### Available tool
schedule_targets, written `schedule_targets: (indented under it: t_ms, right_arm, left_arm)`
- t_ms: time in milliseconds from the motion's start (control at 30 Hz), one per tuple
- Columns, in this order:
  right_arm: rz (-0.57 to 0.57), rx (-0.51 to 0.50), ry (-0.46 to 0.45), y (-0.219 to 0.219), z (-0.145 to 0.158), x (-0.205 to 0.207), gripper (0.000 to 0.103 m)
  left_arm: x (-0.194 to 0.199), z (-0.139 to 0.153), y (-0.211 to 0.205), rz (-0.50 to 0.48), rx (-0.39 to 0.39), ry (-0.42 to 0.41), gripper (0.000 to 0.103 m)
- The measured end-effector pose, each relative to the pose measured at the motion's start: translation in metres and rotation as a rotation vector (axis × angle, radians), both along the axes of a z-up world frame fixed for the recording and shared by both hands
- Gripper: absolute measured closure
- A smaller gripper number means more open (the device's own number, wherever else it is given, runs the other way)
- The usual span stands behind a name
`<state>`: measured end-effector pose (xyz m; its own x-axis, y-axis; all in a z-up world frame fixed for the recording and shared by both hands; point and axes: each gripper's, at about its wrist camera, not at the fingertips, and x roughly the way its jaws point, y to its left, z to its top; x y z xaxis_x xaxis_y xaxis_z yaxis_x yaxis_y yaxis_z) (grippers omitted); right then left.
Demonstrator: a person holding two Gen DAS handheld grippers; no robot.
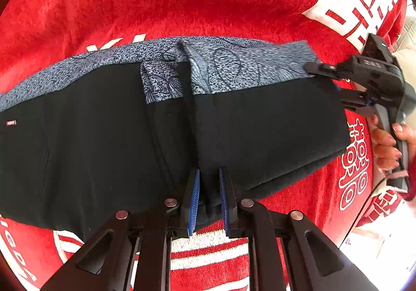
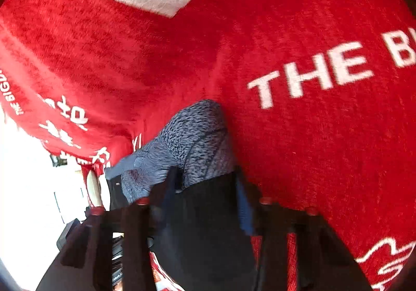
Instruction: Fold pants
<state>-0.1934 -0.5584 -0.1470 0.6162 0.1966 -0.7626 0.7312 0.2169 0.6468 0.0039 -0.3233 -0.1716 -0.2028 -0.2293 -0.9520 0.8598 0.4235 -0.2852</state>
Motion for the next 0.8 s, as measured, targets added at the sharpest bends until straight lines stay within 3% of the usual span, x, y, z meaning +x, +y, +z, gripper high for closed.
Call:
schedule_targets:
  t_ms: [167, 233, 400, 600, 633, 667, 700, 800]
  right_arm:
    - [-0.054, -0.032, 0.015, 0.011, -0.002, -0.016, 0.074]
    - [-0.07, -0.038, 0.03, 0.012, -0.006, -0.014, 0.07]
    - [-0.057, -0.145, 0.129, 0.033, 0.02, -0.003, 0.055]
    - [-0.06, -0.221, 0.211, 0.078, 0.051, -0.026, 0.054]
    - [-0.07, -0.217, 0.218, 0.084, 0.052, -0.031, 0.053]
    - [-0.081, -0.214, 0.227, 0.089, 0.053, -0.037, 0.054]
    - [-0.089, -0.214, 0.232, 0.093, 0.054, -0.041, 0.054]
    - [-0.106, -0.212, 0.239, 0.102, 0.054, -0.049, 0.054]
  left_arm:
    - [-0.006, 0.0, -0.001, -0.057, -0.021, -0.043, 0.086]
    - [-0.008, 0.002, -0.002, -0.061, -0.019, -0.062, 0.086]
    - [-0.006, 0.015, -0.002, -0.053, -0.014, -0.094, 0.085]
    - [-0.002, 0.041, -0.005, -0.029, -0.042, -0.14, 0.085]
    - [-0.003, 0.043, -0.007, -0.028, -0.045, -0.144, 0.071]
    - [-0.003, 0.045, -0.01, -0.023, -0.05, -0.153, 0.037]
    - [-0.003, 0.048, -0.011, -0.011, -0.062, -0.169, 0.026]
    - [-0.006, 0.053, -0.018, -0.001, -0.095, -0.187, 0.023]
